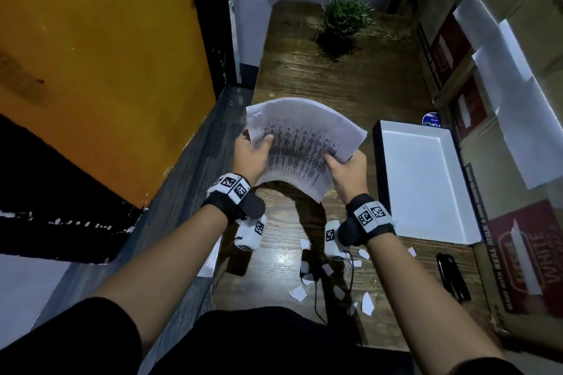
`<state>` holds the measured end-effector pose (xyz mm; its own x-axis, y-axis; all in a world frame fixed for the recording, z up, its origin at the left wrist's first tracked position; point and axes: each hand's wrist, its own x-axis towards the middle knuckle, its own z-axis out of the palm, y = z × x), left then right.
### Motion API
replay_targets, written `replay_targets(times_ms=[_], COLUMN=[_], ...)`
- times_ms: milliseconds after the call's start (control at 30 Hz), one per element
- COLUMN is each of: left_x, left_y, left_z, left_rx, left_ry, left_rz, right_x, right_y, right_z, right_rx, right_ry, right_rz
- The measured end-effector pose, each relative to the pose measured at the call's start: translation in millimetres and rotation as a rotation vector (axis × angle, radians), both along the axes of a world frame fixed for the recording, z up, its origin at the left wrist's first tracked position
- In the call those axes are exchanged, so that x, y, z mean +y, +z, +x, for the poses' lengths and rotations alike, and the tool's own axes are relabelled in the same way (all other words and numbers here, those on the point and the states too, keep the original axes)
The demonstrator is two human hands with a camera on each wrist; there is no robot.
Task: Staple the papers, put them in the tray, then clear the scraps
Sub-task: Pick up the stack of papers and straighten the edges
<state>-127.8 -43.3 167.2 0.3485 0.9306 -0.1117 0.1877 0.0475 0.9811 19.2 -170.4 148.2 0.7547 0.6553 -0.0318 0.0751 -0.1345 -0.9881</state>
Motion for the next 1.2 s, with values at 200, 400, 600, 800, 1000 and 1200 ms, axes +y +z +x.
replay_targets(times_ms=[200, 400, 600, 800, 1000, 1200], left_x=[2.4, 13.2, 8.2, 0.0, -13.9, -2.7], left_y=[4.3, 8.2, 8.4, 11.3, -3.9, 11.0], left_z=[-6.3, -7.0, -3.9, -10.8, -17.4, -22.5], left_rx=[-0.088, -0.035, 0.013, -0.077, 0.019, -0.019], left_ry=[-0.017, -0.107, -0.144, -0.057, -0.074, -0.091], left_rz=[0.041, 0.028, -0.01, 0.08, -0.003, -0.009], right_x=[2.1, 11.1, 10.5, 4.9, -3.4, -4.2], right_y=[0.8, 13.1, 14.8, 20.6, 1.5, 15.3], right_z=[-5.4, 3.0, -1.1, -2.6, -11.0, -1.4], right_rx=[0.013, 0.009, -0.004, -0.007, 0.028, 0.025], right_ry=[-0.036, -0.032, -0.033, -0.054, -0.018, -0.01], right_rz=[0.025, -0.015, 0.021, 0.051, -0.077, -0.011])
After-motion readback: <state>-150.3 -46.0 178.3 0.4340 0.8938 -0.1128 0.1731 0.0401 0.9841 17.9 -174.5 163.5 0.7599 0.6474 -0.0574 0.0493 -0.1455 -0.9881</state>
